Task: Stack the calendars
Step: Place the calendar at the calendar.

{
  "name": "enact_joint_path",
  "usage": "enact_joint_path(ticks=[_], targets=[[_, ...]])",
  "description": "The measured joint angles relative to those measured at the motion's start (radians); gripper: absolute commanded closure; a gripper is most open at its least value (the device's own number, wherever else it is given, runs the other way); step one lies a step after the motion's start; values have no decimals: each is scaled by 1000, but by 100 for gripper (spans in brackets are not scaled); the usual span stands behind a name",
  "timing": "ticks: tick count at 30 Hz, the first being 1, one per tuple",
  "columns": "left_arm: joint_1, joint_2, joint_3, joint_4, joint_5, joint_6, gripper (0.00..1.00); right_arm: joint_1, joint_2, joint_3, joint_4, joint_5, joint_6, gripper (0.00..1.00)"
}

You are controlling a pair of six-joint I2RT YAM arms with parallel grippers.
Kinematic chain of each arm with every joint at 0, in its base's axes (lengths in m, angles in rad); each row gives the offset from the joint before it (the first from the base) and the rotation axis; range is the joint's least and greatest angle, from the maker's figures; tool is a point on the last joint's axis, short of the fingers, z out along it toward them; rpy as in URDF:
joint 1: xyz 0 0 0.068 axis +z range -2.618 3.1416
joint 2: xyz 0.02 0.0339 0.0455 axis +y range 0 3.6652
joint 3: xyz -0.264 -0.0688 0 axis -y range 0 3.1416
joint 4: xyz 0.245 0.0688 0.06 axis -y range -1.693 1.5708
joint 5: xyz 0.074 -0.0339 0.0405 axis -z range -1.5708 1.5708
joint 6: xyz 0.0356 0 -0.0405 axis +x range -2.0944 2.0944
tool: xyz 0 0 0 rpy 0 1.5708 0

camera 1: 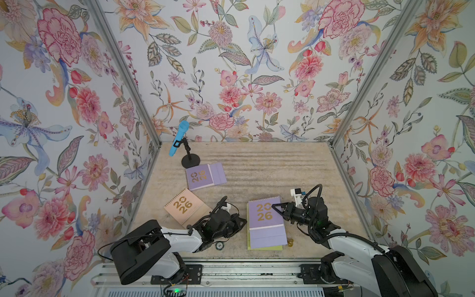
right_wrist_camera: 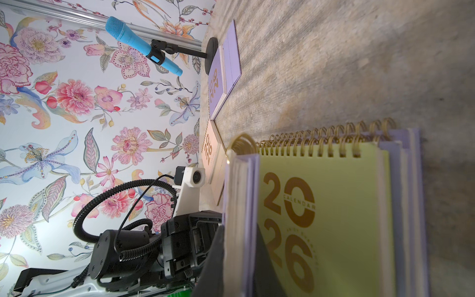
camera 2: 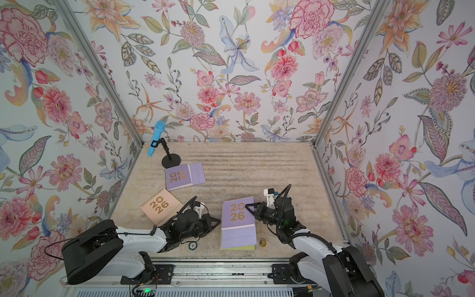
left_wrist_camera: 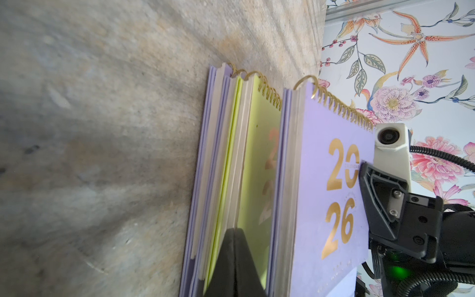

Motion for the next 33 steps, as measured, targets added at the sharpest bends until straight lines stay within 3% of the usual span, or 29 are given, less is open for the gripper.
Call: enact_joint_path(ticks=[10, 33], targets=[[0, 10, 1, 2, 0, 0, 97, 1, 0, 0, -11, 1, -23, 97], [0, 11, 2, 2, 0, 0, 97, 27, -35, 40, -166, 29, -86, 78]])
